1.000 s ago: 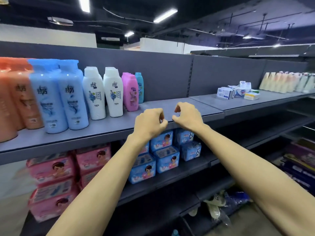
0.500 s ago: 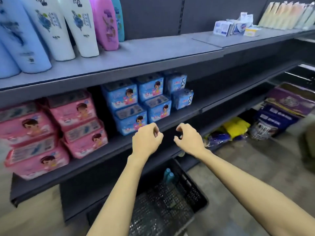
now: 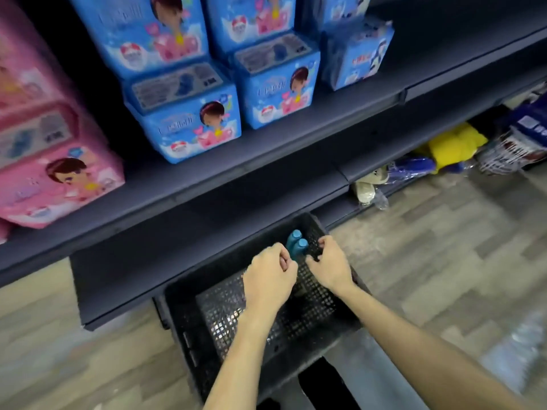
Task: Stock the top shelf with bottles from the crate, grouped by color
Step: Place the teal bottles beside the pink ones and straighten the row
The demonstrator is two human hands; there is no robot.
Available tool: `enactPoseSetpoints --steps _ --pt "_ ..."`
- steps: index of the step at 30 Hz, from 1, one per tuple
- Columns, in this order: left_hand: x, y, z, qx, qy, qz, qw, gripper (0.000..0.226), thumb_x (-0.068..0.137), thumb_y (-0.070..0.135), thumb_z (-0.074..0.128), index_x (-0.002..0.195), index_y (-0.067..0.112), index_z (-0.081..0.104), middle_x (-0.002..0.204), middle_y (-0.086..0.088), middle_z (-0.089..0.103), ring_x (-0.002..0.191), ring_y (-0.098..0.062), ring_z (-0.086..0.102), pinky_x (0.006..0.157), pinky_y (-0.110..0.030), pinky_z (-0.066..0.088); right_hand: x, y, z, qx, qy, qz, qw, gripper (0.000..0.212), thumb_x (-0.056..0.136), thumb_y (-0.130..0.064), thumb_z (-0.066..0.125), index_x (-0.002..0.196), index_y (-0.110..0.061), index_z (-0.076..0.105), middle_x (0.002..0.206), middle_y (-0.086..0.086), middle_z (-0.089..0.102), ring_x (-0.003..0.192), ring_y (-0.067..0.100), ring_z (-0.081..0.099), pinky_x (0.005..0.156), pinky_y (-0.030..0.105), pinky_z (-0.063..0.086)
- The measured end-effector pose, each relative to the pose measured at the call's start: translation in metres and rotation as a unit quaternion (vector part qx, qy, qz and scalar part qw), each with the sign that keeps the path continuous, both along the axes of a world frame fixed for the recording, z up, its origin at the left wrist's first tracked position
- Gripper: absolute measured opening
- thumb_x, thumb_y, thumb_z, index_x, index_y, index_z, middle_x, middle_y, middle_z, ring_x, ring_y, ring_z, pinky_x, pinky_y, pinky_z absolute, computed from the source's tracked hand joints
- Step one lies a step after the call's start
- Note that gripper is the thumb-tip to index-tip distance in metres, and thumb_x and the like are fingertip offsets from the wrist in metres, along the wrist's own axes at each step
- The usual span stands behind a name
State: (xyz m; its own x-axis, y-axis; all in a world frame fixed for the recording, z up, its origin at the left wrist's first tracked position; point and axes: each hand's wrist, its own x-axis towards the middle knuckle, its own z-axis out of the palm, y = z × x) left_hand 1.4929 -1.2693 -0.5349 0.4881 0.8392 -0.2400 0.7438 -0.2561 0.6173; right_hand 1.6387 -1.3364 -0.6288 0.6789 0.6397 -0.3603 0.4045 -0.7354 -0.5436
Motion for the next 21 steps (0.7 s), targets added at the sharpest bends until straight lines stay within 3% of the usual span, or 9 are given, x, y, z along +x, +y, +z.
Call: enactPoseSetpoints --steps 10,13,17,21 --pt "0.052 -0.017 -0.125 -0.061 0.049 -0.03 0.996 0.008 0.084 0.032 0.056 0.08 0.026 0.055 0.078 0.01 0.062 0.076 -0.014 0.059 0.067 -0.034 0.05 0.033 0.012 -0.145 -0.067 0.049 0.01 0.996 0.062 0.092 -0.031 0.063 0.143 -0.009 0.036 0.136 0.016 0.053 0.123 0.033 0.054 0.098 0.039 0.045" --pt "0.059 -0.011 -0.151 -0.066 0.052 -0.01 0.996 0.009 0.085 0.033 0.057 0.081 0.026 0.054 0.077 0.011 0.061 0.076 -0.013 0.059 0.069 -0.034 0.05 0.036 0.023 -0.172 -0.07 0.045 0.036 0.996 0.055 0.098 -0.029 0.054 0.147 -0.011 0.034 0.134 0.016 0.055 0.119 0.034 0.056 0.094 0.039 0.048" --pt "0.061 -0.007 -0.18 -0.07 0.055 0.001 0.996 0.007 0.085 0.033 0.057 0.081 0.028 0.055 0.076 0.014 0.061 0.074 -0.009 0.058 0.067 -0.032 0.05 0.037 0.036 -0.202 -0.037 0.041 0.036 0.998 0.039 0.1 -0.026 0.049 0.137 -0.015 0.042 0.128 0.01 0.058 0.115 0.029 0.058 0.094 0.037 0.047" --pt "0.06 -0.004 -0.208 -0.077 0.068 -0.004 0.995 0.007 0.086 0.033 0.059 0.082 0.029 0.055 0.075 0.015 0.061 0.071 -0.005 0.057 0.062 -0.028 0.049 0.04 0.049 -0.229 -0.033 0.036 0.008 0.999 0.042 0.103 -0.036 0.044 0.137 -0.012 0.045 0.127 0.012 0.061 0.114 0.03 0.059 0.091 0.032 0.044"
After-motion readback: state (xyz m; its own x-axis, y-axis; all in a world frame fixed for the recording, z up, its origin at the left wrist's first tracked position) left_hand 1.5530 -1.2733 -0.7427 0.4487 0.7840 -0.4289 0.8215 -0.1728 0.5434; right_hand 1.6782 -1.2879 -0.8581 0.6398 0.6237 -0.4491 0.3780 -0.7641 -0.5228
